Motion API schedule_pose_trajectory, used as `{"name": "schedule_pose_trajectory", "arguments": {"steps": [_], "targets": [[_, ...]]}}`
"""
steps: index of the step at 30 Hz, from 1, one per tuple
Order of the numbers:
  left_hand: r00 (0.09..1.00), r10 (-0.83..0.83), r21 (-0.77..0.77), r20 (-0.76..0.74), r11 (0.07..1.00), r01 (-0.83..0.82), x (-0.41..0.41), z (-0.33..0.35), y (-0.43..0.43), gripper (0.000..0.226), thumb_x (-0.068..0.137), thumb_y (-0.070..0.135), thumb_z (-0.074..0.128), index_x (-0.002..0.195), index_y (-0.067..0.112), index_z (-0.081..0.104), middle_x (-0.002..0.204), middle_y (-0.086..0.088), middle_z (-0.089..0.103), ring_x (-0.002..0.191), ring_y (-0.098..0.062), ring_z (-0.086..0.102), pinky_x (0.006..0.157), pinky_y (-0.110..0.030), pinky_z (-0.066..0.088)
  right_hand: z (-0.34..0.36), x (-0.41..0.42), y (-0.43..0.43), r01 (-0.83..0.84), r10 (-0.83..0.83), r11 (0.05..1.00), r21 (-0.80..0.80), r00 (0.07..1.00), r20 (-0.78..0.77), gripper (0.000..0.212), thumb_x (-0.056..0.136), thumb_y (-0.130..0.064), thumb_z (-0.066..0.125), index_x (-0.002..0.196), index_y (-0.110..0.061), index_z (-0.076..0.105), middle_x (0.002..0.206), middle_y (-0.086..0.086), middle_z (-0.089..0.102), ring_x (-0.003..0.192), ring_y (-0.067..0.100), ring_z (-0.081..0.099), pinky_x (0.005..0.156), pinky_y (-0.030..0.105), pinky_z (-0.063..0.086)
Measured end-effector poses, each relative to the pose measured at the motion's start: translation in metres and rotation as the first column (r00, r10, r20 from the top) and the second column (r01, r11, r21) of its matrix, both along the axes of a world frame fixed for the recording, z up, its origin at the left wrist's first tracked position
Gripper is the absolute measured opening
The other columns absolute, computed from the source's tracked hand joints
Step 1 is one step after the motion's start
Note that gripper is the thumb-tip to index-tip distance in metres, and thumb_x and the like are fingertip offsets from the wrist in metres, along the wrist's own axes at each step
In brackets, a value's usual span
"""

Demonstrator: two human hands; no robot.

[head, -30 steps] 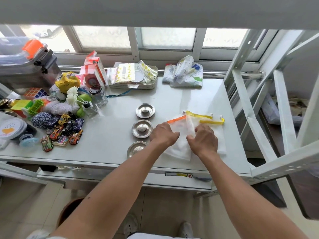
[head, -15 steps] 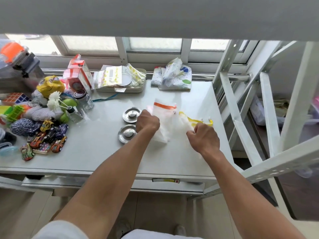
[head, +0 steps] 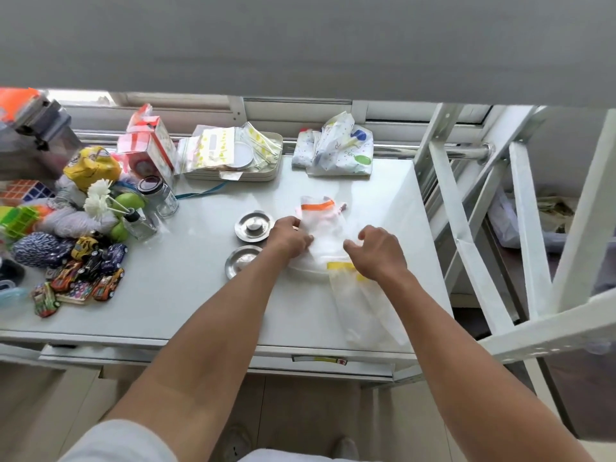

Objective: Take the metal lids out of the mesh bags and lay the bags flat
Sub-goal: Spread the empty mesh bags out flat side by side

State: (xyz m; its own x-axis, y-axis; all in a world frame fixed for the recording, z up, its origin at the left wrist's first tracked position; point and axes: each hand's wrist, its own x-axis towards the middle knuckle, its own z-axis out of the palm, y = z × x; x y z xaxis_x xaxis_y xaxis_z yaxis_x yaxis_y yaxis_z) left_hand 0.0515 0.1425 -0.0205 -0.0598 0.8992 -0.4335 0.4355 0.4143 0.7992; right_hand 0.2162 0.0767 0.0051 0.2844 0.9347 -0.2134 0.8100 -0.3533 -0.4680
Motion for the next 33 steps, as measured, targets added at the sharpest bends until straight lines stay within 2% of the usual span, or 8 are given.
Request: {"name": "schedule_pose_trajectory", "arguments": {"steps": [4, 6, 9, 15, 21, 25, 29, 33], "targets": [[0.997, 0.078, -0.014, 0.020, 0.997, -0.078, 0.001, -0.003, 0.000, 0.054, 0.071, 0.045, 0.073, 0.113, 0.015, 0.062, 0.108, -0.012, 0.070, 0.095, -0.030, 0.070, 0.091, -0.045, 0.056, -0.017, -0.005, 0.020, 0.073, -0.068, 0.994, -0.087, 0.996, 0.058, 0.051, 0.090, -0.047, 0.048, 0.119, -0.005, 0.056, 0.126, 0.018, 0.056, 0.121, 0.038, 0.045, 0.096, 0.042, 0.041], [0.993, 0.121, -0.007, 0.001, 0.993, -0.121, 0.000, 0.002, -0.002, 0.045, 0.081, 0.032, 0.064, 0.121, 0.012, 0.058, 0.106, -0.012, 0.068, 0.086, -0.029, 0.068, 0.088, -0.040, 0.057, -0.021, -0.005, 0.026, 0.095, -0.082, 0.988, -0.123, 0.990, 0.112, 0.046, 0.089, -0.042, 0.049, 0.118, -0.006, 0.056, 0.127, 0.017, 0.056, 0.122, 0.037, 0.043, 0.095, 0.042, 0.041], [0.985, 0.156, 0.014, -0.076, 0.988, -0.156, -0.006, 0.002, -0.003, 0.034, 0.082, 0.014, 0.059, 0.115, 0.014, 0.058, 0.107, -0.010, 0.067, 0.096, -0.030, 0.066, 0.088, -0.036, 0.055, -0.024, -0.005, 0.030, 0.089, -0.069, 0.987, -0.137, 0.987, 0.143, 0.037, 0.088, -0.031, 0.048, 0.113, -0.006, 0.058, 0.125, 0.016, 0.058, 0.122, 0.037, 0.042, 0.097, 0.042, 0.041], [0.958, 0.231, 0.145, -0.170, 0.967, -0.208, -0.011, -0.001, 0.004, 0.013, 0.087, 0.014, 0.066, 0.098, 0.009, 0.065, 0.098, -0.006, 0.068, 0.089, -0.022, 0.060, 0.076, -0.026, 0.042, -0.026, 0.013, 0.017, 0.225, -0.219, 0.974, -0.023, 0.965, 0.143, 0.031, 0.080, -0.034, 0.049, 0.087, -0.006, 0.063, 0.102, 0.015, 0.066, 0.108, 0.037, 0.047, 0.087, 0.042, 0.045], [0.920, 0.165, 0.303, -0.356, 0.952, -0.053, -0.003, 0.002, 0.000, 0.014, 0.090, 0.007, 0.055, 0.096, 0.007, 0.068, 0.099, -0.012, 0.072, 0.096, -0.029, 0.064, 0.072, -0.027, 0.041, -0.025, 0.025, 0.003, 0.278, -0.276, 0.961, 0.011, 0.947, 0.167, 0.032, 0.079, -0.037, 0.051, 0.078, -0.007, 0.062, 0.089, 0.011, 0.064, 0.106, 0.036, 0.046, 0.085, 0.042, 0.041], [0.824, -0.002, 0.272, -0.566, 0.944, 0.189, -0.002, -0.005, -0.009, 0.026, 0.093, 0.017, 0.056, 0.114, 0.006, 0.067, 0.123, -0.019, 0.061, 0.112, -0.034, 0.060, 0.093, -0.035, 0.045, -0.023, 0.023, 0.000, 0.273, -0.269, 0.962, -0.001, 0.950, 0.157, 0.028, 0.076, -0.035, 0.051, 0.073, -0.009, 0.059, 0.082, 0.008, 0.060, 0.104, 0.035, 0.046, 0.084, 0.042, 0.041], [0.599, -0.204, 0.258, -0.774, 0.762, 0.594, 0.004, -0.015, -0.027, 0.035, 0.096, 0.032, 0.048, 0.124, 0.016, 0.062, 0.153, -0.017, 0.033, 0.137, -0.033, 0.035, 0.107, -0.042, 0.039, -0.022, 0.022, -0.002, 0.285, -0.282, 0.958, -0.001, 0.946, 0.163, 0.028, 0.074, -0.034, 0.050, 0.074, -0.008, 0.060, 0.085, 0.009, 0.062, 0.104, 0.034, 0.046, 0.084, 0.042, 0.040], [0.495, -0.442, 0.020, -0.748, 0.731, 0.682, 0.005, -0.030, -0.038, 0.053, 0.102, 0.043, 0.028, 0.152, 0.026, 0.024, 0.165, -0.011, 0.010, 0.151, -0.029, 0.007, 0.118, -0.045, 0.019, -0.022, 0.022, -0.006, 0.302, -0.298, 0.953, -0.001, 0.941, 0.161, 0.025, 0.072, -0.032, 0.051, 0.072, -0.009, 0.059, 0.082, 0.008, 0.060, 0.104, 0.034, 0.046, 0.083, 0.041, 0.038]]}}
